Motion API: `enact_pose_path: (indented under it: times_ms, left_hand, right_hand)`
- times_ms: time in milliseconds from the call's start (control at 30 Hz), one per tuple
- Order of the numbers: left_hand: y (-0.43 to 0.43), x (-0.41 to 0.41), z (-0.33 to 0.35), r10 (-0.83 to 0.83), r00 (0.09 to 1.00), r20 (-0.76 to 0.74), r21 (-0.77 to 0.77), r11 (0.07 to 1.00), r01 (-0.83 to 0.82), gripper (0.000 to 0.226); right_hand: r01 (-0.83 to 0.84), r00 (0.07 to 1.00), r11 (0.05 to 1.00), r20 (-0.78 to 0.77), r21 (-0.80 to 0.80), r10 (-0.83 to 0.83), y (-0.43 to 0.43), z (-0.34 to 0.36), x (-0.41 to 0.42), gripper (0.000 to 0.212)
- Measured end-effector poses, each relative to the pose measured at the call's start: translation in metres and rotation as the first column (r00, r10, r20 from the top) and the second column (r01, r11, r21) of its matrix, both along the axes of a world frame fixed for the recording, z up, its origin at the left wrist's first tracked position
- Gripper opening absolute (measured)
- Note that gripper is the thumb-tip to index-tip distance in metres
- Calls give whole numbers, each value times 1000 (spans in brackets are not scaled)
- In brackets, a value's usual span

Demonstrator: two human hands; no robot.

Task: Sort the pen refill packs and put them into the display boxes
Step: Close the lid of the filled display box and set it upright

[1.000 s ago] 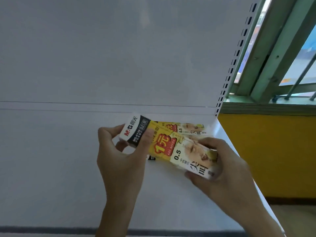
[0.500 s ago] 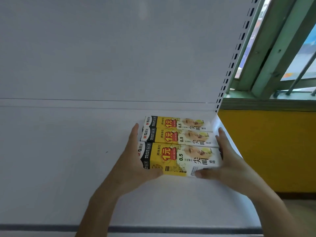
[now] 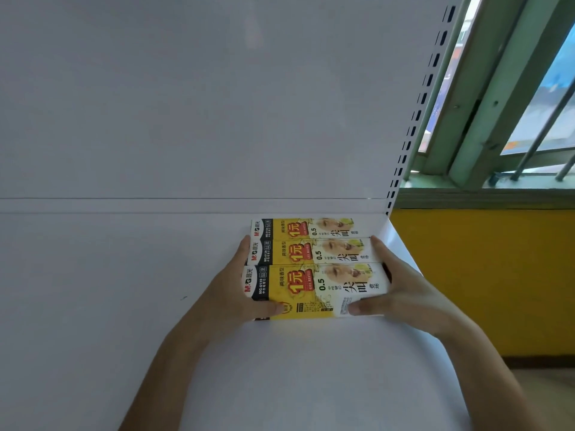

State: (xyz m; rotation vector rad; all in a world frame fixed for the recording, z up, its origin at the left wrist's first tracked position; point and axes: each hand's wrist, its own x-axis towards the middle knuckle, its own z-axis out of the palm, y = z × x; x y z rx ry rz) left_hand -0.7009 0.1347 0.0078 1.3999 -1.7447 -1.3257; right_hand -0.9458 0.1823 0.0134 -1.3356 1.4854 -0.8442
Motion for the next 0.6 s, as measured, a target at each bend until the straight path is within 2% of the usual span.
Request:
enact_pose_path:
  times_ms: [67, 133, 333, 500, 600]
  left_hand:
    - [1, 0, -2, 26, 1000, 0, 4, 1000, -26, 109]
    - [0, -1, -6, 33, 999, 6, -1, 999, -33, 117]
    - [2, -5, -3, 52, 998, -27, -33, 998, -53, 112]
    - [-1, -4, -6, 38, 999, -17, -73, 997, -40, 113]
    - [2, -3, -8, 31, 999, 12, -102, 994, -29, 113]
  right_hand:
    - [-20, 999, 999, 26, -25, 21, -2, -1, 3, 108]
    - [-21, 999, 997, 43, -70, 24, -2, -4, 5, 90]
    - [-4, 991, 990, 135, -139, 23, -1, -10, 9, 78]
    - [18, 989, 988, 146, -156, 5, -3, -13, 8, 77]
    - [-31, 996, 993, 80, -113, 40, -4, -10, 9, 78]
